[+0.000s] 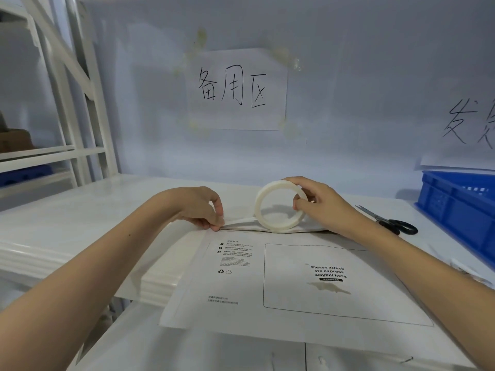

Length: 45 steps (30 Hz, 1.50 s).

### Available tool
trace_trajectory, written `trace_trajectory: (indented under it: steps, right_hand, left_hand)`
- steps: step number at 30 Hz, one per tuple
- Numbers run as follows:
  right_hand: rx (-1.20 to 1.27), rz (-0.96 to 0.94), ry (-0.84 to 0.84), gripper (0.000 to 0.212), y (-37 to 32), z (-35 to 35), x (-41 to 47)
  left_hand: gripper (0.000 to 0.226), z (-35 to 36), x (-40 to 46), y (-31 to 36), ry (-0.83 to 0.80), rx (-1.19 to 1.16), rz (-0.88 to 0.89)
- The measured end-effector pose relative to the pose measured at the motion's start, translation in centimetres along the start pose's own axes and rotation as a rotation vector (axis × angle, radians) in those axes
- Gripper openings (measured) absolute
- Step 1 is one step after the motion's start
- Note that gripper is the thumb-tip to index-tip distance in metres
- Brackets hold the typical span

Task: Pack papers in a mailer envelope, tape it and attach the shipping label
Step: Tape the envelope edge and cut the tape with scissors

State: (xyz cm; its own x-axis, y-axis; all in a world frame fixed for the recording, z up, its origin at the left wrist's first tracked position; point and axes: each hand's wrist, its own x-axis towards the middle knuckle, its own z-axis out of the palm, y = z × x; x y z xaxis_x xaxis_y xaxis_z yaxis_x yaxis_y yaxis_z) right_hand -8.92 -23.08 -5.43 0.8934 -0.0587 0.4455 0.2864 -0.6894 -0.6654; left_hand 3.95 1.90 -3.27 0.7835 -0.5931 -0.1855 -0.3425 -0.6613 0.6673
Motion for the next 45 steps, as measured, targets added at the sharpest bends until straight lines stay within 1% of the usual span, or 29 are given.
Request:
trace_trajectory:
  steps: [5, 10, 15, 20, 23, 25, 29, 31, 34, 37, 40, 42, 45]
  right_hand:
    - [-0.049, -0.008, 0.01, 0.053, -0.3, 0.2, 0.0]
    - [-0.082, -0.017, 0.006, 0.053, -0.5, 0.2, -0.1]
    - [-0.126, -0.032, 0.009, 0.052, -0.8, 0.2, -0.3]
    - [-0.13, -0.053, 0.008, 0.052, -1.1, 0.2, -0.5]
    - [-0.138, -0.067, 0.008, 0.052, -1.3, 0.3, -0.5]
    - [-0.145, -0.067, 0.003, 0.053, -1.4, 0.3, -0.5]
    - [-0.091, -0.024, 0.0, 0.053, -1.5, 0.5, -0.4]
    - [-0.027, 0.008, -0.005, 0.051, -1.4, 0.5, -0.4]
    - [0.022, 0.109, -0.026, 0.039, -0.9, 0.7, -0.7]
    - [-0.001, 0.216, -0.057, 0.028, -0.7, 0.9, -0.8]
    - [0.03, 0.188, -0.006, 0.021, -1.2, 0.6, -0.5]
    - [0.034, 0.137, 0.029, 0.023, -1.5, 0.4, -0.3]
    - [0.004, 0.093, 0.014, 0.029, -1.7, 0.2, -0.5]
  left_hand:
    - [0.029, -0.2, 0.2, 0.9, -0.025, 0.1, -0.038]
    - [0.024, -0.4, 0.2, 1.3, -0.073, 0.165, -0.051]
    - [0.021, 0.0, 0.4, 2.0, -0.046, 0.326, -0.06]
    - [0.021, 0.5, 0.8, 2.8, -0.061, 0.416, -0.088]
    - [0.035, 0.4, 1.3, 3.0, -0.07, 0.484, -0.135]
    - [0.039, 0.2, 1.5, 2.9, -0.079, 0.528, -0.164]
    - [0.034, -0.7, 2.0, 2.2, -0.136, 0.449, -0.221]
    - [0.036, -1.2, 2.2, 1.4, -0.171, 0.407, -0.252]
    - [0.042, -1.5, 2.1, 0.3, -0.196, 0.379, -0.293]
    - [0.045, -1.3, 1.6, 0.1, -0.134, 0.404, -0.266]
    - [0.045, -1.2, 1.1, 0.1, -0.073, 0.395, -0.221]
    - [0.045, -1.1, 0.9, 0.1, -0.06, 0.409, -0.202]
    - [0.044, -0.9, 0.4, 0.2, -0.025, 0.451, -0.201]
